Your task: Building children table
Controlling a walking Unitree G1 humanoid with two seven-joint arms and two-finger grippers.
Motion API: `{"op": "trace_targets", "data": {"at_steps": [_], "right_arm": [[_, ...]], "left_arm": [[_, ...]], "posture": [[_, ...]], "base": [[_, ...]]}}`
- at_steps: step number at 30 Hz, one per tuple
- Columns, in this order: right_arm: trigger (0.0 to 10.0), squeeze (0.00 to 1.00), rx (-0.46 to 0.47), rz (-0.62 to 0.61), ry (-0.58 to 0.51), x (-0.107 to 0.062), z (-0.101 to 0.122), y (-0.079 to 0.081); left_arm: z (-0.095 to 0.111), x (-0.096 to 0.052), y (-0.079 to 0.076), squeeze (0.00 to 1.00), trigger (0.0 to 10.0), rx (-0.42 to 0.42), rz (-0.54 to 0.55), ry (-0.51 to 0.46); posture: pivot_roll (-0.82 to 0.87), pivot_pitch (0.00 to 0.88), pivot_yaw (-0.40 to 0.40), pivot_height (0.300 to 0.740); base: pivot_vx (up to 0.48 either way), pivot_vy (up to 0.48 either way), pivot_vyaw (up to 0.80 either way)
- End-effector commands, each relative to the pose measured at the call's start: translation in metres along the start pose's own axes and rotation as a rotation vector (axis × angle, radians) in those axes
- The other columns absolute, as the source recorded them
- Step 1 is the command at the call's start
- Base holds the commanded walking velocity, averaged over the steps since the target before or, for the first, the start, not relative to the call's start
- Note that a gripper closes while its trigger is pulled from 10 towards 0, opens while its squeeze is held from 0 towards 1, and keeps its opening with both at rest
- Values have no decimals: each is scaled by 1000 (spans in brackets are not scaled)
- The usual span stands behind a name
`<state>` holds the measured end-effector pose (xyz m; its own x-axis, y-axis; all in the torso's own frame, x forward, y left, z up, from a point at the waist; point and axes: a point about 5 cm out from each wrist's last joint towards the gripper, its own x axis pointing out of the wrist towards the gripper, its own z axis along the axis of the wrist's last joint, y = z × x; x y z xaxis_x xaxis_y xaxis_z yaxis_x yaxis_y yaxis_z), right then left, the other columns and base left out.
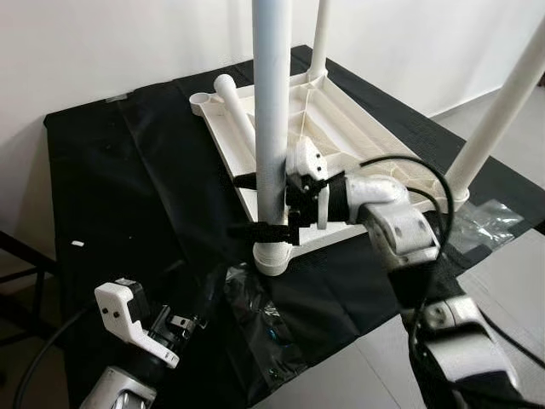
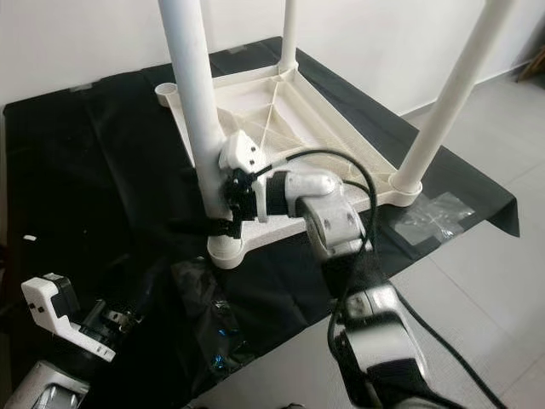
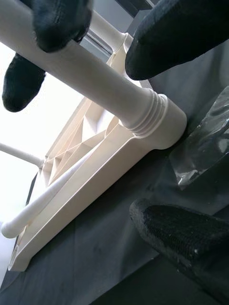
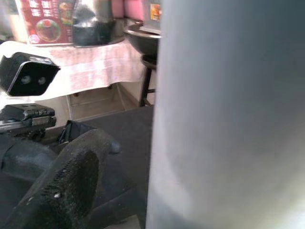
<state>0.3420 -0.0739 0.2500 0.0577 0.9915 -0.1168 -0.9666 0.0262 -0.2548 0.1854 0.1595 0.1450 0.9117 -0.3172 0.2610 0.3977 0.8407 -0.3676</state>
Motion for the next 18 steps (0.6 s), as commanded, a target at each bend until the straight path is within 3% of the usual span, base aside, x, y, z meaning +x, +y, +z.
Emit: {"op": "trace_targets", "data": {"at_steps": [1, 2, 3, 4, 10, 16, 18], "right_arm": [[10000, 0, -7, 47, -4, 5, -2, 2], [4000, 0, -8, 73, -2, 5, -3, 1], [4000, 0, -8, 73, -2, 5, -3, 1], [0, 0, 0, 95, -3, 5, -4, 1], [0, 0, -1, 113, 6, 3, -7, 0], [0, 0, 1, -13, 31, -20, -17, 1], [0, 0, 1, -13, 31, -20, -17, 1]], "left_arm": [[1, -2, -2, 0, 10000, 8, 6, 2], [1, -2, -3, 0, 10000, 8, 5, 3], [1, -2, -3, 0, 10000, 8, 5, 3], [1, -3, -3, 0, 10000, 7, 5, 3], [1, -3, -4, 0, 10000, 7, 6, 5], [0, -2, -5, 0, 10000, 3, 7, -3], [0, -2, -5, 0, 10000, 3, 7, -3]], "posture": [[42, 158, 16, 740], [51, 165, 16, 740], [51, 165, 16, 740], [51, 165, 15, 740], [52, 171, 9, 740], [36, 173, 3, 740], [36, 173, 3, 740]], "base": [[0, 0, 0], [0, 0, 0], [0, 0, 0], [0, 0, 0], [0, 0, 0], [0, 0, 0], [0, 0, 0]]}}
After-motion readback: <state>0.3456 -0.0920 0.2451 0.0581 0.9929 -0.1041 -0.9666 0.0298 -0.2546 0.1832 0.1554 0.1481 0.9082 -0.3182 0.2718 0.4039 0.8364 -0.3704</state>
